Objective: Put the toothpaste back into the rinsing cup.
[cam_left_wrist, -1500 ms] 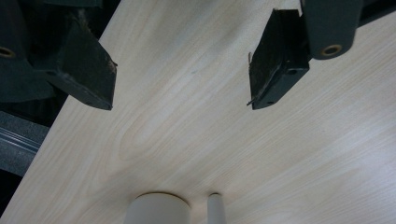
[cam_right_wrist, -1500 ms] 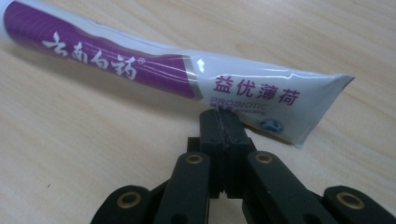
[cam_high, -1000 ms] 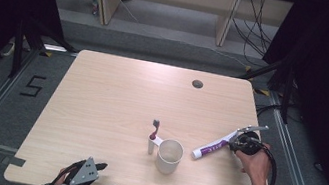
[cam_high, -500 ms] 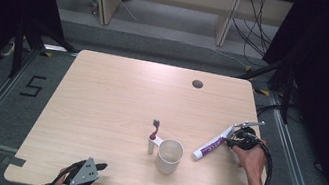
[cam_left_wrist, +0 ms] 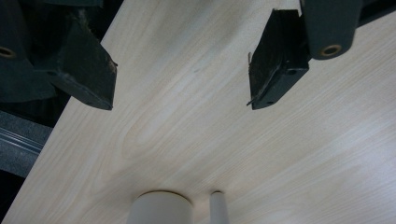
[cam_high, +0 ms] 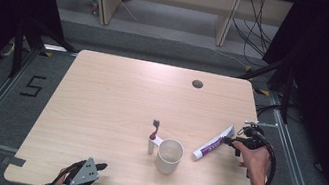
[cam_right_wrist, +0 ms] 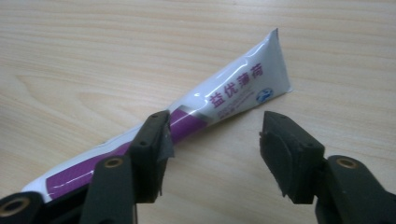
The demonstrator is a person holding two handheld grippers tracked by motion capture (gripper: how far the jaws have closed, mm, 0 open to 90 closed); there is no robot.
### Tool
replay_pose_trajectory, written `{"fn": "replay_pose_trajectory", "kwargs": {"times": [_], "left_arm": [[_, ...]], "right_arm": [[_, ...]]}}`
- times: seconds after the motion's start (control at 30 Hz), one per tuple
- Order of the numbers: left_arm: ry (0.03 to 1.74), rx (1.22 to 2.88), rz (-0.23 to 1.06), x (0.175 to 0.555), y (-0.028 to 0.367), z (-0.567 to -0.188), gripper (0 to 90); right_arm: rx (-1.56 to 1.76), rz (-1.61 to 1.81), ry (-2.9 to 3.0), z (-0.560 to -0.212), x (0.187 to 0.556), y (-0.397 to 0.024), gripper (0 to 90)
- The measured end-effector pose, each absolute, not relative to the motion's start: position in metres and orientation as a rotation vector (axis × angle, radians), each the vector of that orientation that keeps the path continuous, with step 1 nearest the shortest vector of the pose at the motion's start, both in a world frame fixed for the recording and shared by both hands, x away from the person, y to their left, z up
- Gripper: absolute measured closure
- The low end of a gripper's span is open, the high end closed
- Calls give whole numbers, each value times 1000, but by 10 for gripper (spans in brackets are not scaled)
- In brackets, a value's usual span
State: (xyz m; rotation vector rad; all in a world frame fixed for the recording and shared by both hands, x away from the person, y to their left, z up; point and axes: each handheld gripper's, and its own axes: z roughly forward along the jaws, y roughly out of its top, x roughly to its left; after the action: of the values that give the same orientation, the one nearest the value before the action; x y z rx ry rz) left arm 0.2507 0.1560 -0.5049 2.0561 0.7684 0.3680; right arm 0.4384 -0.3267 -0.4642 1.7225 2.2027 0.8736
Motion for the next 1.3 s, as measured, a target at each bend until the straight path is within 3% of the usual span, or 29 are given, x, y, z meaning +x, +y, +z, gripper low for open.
{"fn": "replay_pose_trajectory", "kwargs": {"times": [0.9, 1.03, 1.3], "left_arm": [[755, 2063, 371, 251, 157, -503, 231], [758, 2056, 366, 250, 156, -503, 231], [757, 2050, 366, 250, 156, -504, 231]], "right_arm": [[1814, 692, 2225, -474, 451, -277, 301], [1799, 661, 2259, -473, 450, -273, 313], [1792, 633, 2331, -472, 450, -270, 435]]}}
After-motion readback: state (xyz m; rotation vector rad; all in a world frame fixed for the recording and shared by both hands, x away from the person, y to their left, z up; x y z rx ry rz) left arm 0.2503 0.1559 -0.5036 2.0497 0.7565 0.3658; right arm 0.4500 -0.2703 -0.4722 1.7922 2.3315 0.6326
